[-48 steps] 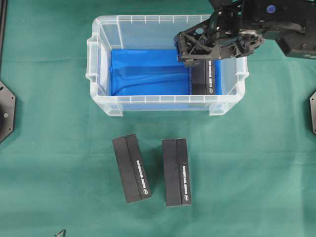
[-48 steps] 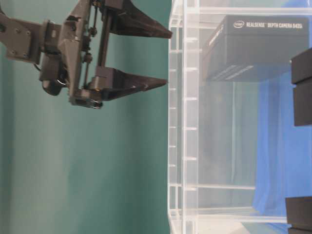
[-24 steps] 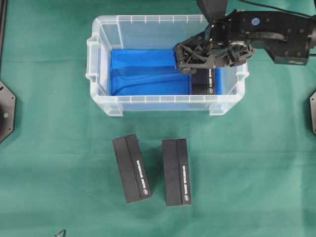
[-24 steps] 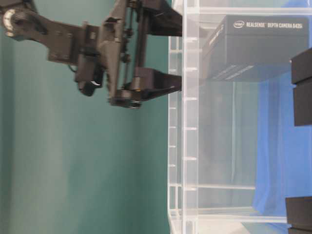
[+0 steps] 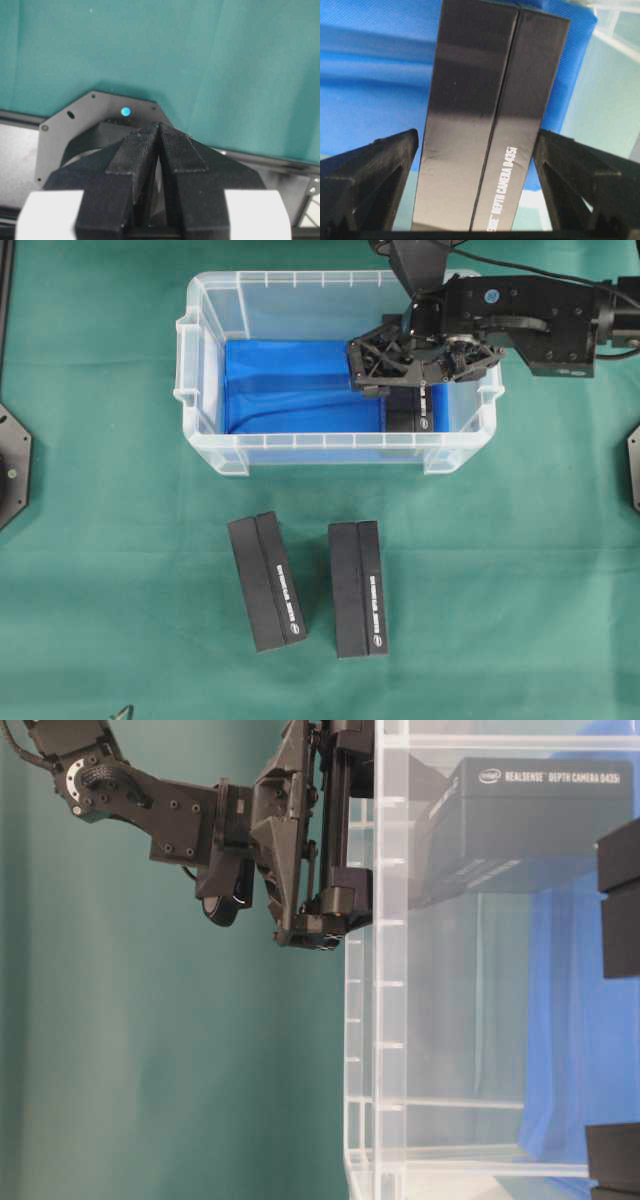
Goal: Take the box out of the case with the right arm.
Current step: 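Lower the right gripper around the last box and close it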
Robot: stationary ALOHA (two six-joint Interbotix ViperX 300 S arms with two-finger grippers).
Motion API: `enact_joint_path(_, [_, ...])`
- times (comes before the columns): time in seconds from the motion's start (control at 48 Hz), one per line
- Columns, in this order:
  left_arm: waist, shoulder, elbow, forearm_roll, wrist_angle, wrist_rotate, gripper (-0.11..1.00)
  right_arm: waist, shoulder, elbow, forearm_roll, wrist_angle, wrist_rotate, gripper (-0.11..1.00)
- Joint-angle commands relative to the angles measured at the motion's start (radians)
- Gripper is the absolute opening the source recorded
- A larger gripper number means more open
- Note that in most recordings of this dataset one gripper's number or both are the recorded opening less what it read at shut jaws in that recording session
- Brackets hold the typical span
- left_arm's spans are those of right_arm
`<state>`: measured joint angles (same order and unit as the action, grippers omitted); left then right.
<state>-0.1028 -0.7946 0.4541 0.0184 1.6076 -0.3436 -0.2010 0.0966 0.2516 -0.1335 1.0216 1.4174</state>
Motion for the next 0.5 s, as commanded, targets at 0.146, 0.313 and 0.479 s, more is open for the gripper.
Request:
enact_joint_path(0.146, [-0.002,0.005,-0.009,0.003,-0.006,0.0,0.0,-0.005,0.006,-0.003,0.014,-0.008,0.002,0.93])
enact_joint_path(0.313, [-0.002,0.003,-0.009,0.003,-0.005,0.0,0.0,-0.006,0.005,-0.003,0.014,-0.003,0.021,0.9])
enact_joint_path(0.479, [-0.002,0.003,-0.009,0.003,-0.006,0.0,0.0,-0.006,0.005,-0.005,0.014,-0.003,0.046,0.66])
